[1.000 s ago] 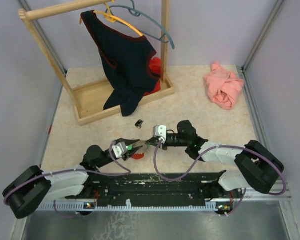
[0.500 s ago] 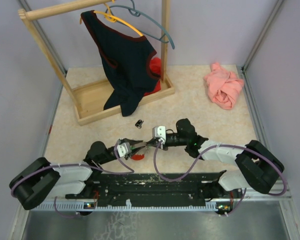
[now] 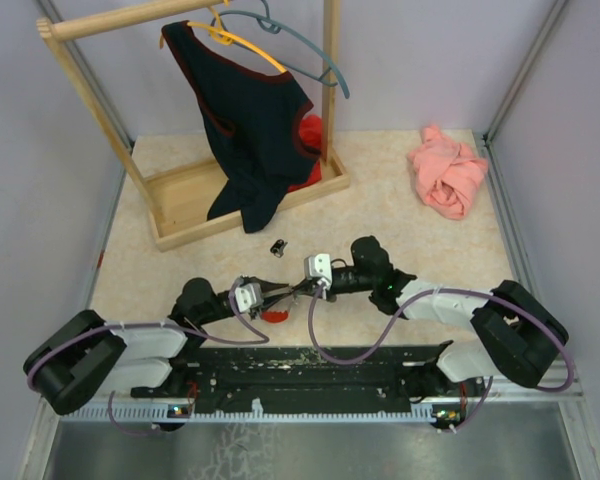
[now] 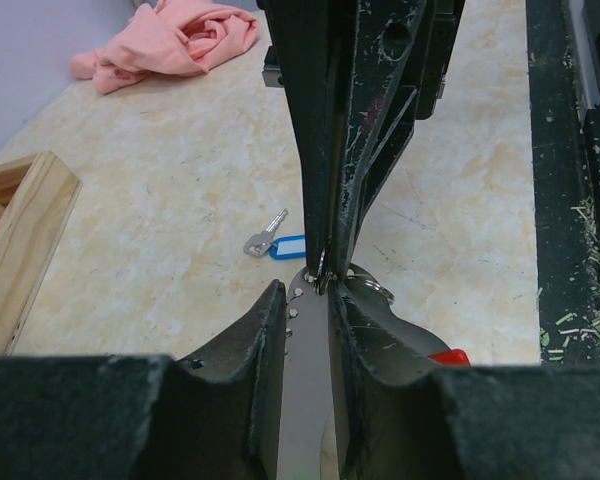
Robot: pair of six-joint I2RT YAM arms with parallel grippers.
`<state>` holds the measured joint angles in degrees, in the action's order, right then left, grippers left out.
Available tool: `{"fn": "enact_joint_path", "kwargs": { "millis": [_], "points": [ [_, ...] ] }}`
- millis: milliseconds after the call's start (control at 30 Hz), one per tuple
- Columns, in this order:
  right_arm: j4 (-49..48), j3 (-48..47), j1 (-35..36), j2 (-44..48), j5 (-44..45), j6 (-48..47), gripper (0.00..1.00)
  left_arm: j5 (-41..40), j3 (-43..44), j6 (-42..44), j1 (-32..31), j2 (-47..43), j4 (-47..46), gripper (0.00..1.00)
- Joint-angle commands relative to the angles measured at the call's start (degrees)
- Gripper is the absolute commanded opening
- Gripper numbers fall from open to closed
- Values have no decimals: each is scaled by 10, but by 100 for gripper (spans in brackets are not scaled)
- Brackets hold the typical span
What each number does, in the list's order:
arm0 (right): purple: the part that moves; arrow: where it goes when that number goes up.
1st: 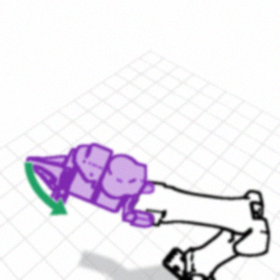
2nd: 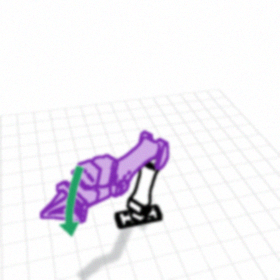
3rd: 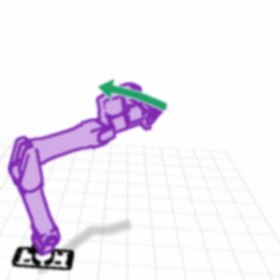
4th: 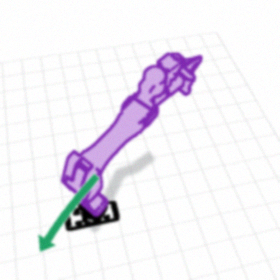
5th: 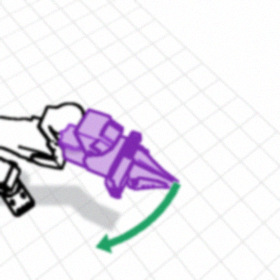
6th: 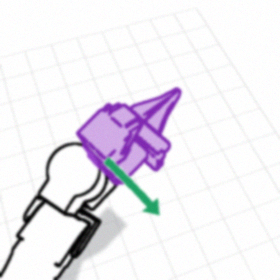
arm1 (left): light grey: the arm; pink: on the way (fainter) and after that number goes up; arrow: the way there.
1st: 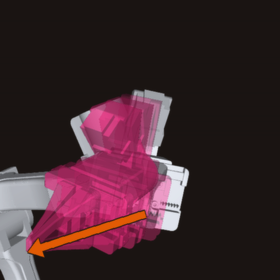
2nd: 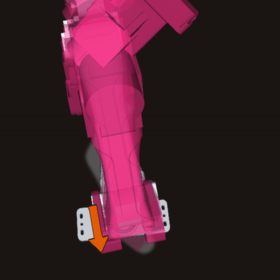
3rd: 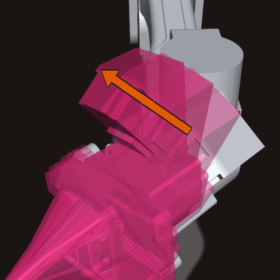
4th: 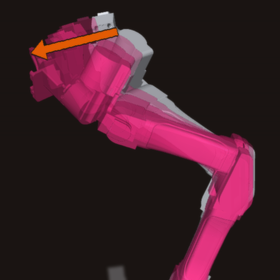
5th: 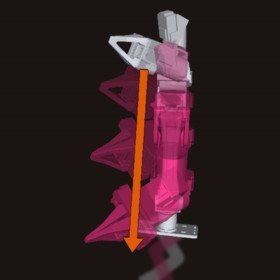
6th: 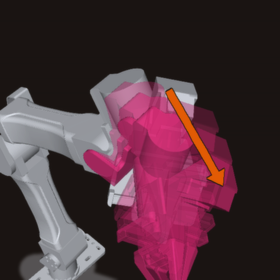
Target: Put the keys on the keyring
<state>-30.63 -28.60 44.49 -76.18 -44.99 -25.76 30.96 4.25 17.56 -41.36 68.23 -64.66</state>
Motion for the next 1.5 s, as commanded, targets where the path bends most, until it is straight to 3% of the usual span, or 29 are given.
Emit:
{"fn": "enact_joint_path", "kwargs": {
  "millis": [0, 200, 400, 500, 900, 1267, 1467],
  "points": [
    [3, -37, -3, 4, -27, -19, 0, 39, 20, -8, 4, 9, -15, 29],
    [12, -45, -4, 3, -34, -24, 0, 45, 29, -8, 5, 26, -13, 21],
    [30, -49, -3, 4, -28, -28, 0, 44, 29, -8, 6, 30, -21, 1],
    [47, -44, -3, 20, 3, -28, 1, 35, 22, -3, 6, 22, -19, 1],
    [93, 4, -4, 130, 158, -1, 28, 25, 16, 15, 6, 28, -14, 1],
    [146, -5, -3, 133, 224, 98, 35, -21, 13, 3, 6, 18, -10, 1],
    [179, -17, -4, 133, 253, 99, 37, -33, 31, -2, 6, 8, 38, 1]
  ]
}}
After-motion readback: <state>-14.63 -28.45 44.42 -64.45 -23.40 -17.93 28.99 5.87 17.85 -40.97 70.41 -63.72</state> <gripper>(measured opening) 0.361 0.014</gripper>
